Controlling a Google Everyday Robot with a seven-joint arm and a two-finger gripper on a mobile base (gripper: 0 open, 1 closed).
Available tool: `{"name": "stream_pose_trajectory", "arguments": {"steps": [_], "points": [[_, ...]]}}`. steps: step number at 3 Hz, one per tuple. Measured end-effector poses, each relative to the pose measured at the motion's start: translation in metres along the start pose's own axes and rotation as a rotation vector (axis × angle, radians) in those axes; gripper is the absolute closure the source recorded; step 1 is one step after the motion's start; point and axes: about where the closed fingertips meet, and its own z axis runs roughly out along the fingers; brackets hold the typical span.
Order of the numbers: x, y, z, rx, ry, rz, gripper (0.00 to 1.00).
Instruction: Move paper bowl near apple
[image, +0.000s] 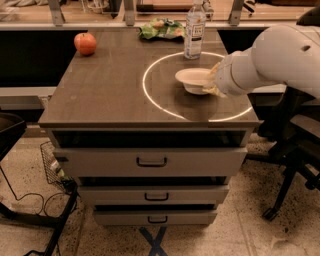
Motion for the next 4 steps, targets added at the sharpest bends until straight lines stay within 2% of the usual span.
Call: {"name": "stream_pose_trajectory", "arguments": {"steps": [1,2,3,4], "points": [[-0.001,0.0,-0.001,0.0,-0.001,-0.002,0.93],[-0.003,0.0,-0.001,0.001,-0.001,-0.004,1.0],[-0.003,0.0,-0.001,0.001,-0.001,-0.004,1.0],[-0.01,-0.011,-0.002,0.013,0.001,-0.039,1.0]]}}
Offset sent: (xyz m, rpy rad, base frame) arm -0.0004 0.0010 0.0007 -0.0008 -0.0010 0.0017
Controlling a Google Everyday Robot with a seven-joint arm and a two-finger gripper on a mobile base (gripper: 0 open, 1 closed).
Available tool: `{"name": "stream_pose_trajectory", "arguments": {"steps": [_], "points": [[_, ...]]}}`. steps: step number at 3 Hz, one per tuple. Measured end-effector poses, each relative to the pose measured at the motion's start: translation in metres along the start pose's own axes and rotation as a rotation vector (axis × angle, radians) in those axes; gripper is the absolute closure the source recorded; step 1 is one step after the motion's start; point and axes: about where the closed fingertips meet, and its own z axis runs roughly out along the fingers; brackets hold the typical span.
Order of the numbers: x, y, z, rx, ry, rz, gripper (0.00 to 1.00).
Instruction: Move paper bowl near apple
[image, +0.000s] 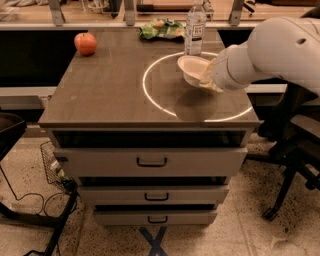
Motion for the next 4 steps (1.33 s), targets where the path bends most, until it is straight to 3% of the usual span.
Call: {"name": "stream_pose_trajectory", "arguments": {"steps": [1,2,3,4], "points": [[-0.012,-0.034,-0.003,0.053,0.001,-0.067,1.0],[-0.039,-0.072,-0.001,0.105,-0.04,-0.142,1.0],[-0.084,-0.099,0.015,0.129,-0.128,-0.245,1.0],[-0.14,-0.107,0.042,0.127,-0.252,-0.362,1.0]]}}
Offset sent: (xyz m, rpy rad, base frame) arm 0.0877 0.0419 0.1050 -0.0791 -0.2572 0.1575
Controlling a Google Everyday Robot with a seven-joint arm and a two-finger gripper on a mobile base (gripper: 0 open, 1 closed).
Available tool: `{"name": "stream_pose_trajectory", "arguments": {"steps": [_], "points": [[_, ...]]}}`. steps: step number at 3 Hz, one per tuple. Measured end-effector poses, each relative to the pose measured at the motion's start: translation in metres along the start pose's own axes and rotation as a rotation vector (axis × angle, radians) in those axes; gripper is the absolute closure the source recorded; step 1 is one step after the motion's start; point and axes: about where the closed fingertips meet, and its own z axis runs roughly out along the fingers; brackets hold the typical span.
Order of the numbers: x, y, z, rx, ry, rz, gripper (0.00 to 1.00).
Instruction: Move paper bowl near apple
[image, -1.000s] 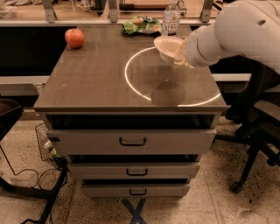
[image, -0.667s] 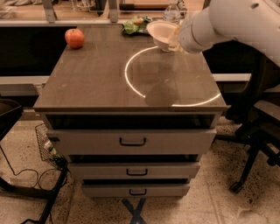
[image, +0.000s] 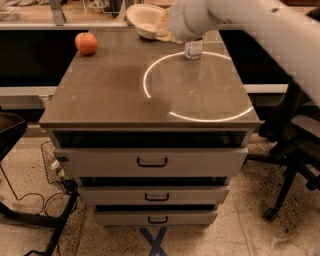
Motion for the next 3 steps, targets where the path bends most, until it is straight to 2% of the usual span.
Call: {"name": "stream_pose_trajectory", "arguments": {"steps": [1,2,3], "points": [[-0.049,-0.004,0.044,-0.023,-0.131,-0.123,1.0],[-0.087,0.009,0.079,-0.07,-0.217,-0.197,1.0],[-0.103,0.029,0.108,-0.126,-0.242,-0.232,1.0]]}}
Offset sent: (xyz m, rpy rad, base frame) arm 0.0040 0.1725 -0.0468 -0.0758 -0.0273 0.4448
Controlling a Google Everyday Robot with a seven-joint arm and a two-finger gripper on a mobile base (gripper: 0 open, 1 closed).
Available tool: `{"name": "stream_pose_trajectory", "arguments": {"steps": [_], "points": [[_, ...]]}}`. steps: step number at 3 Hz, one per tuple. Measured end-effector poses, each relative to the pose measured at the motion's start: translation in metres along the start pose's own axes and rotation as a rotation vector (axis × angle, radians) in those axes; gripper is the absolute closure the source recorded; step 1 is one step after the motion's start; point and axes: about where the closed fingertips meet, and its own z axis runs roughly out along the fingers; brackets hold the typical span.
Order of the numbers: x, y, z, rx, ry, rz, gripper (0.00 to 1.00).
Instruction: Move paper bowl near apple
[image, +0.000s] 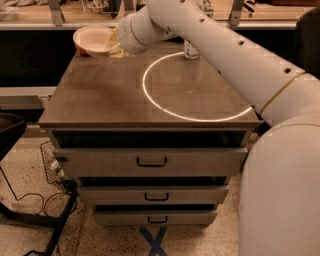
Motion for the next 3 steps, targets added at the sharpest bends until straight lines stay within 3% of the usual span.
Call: {"name": "stream_pose_trajectory", "arguments": {"steps": [2,3], "points": [[-0.003,0.007,0.015,-0.034,-0.007,-0.004,1.0],[0.02,0.022,0.033,-0.092,-0.019,0.014,1.0]]}}
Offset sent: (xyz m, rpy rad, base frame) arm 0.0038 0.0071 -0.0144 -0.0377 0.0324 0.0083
